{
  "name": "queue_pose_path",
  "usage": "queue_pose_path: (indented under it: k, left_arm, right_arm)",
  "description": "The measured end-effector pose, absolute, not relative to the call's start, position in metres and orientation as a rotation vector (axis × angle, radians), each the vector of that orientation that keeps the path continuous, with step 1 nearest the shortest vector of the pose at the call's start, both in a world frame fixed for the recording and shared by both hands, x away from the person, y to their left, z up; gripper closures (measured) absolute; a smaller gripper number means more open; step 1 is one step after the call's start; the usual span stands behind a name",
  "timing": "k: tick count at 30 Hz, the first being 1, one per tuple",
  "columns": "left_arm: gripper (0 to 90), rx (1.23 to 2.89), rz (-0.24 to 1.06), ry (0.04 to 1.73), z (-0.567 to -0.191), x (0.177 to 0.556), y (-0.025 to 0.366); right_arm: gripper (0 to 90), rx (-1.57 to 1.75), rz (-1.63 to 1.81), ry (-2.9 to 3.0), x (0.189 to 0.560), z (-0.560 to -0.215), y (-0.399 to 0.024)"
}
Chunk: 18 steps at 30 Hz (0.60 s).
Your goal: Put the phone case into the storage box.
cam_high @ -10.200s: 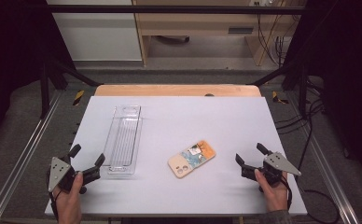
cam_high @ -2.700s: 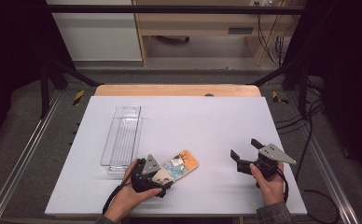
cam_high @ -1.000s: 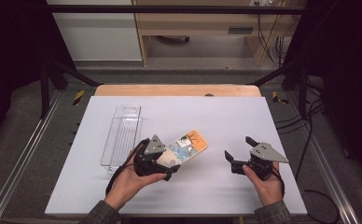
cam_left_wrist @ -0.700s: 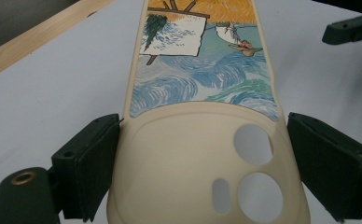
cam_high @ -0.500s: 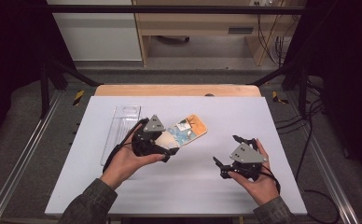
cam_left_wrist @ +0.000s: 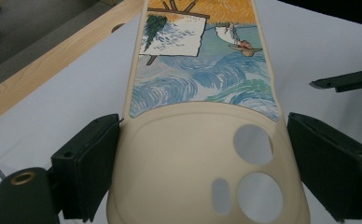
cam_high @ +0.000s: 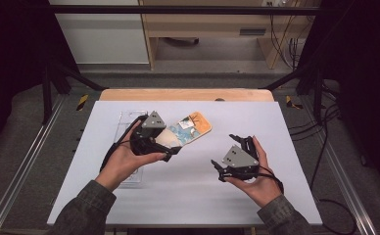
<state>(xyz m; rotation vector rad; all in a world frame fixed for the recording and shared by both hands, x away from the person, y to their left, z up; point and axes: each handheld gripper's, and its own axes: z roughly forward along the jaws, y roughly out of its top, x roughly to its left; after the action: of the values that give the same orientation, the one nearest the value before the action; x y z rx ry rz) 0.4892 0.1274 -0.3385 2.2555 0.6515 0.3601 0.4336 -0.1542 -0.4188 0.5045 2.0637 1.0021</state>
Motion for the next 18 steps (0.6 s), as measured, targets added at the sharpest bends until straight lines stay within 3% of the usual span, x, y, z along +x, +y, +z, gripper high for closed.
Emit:
queue_pose_path:
  k: [18]
  left_arm:
    - [11.7,2.299,0.371,0.621,-0.326,0.493,0.118]
  right_arm:
    - [7.8,0.375,0.881,2.025,0.443,-0.41,-0.138]
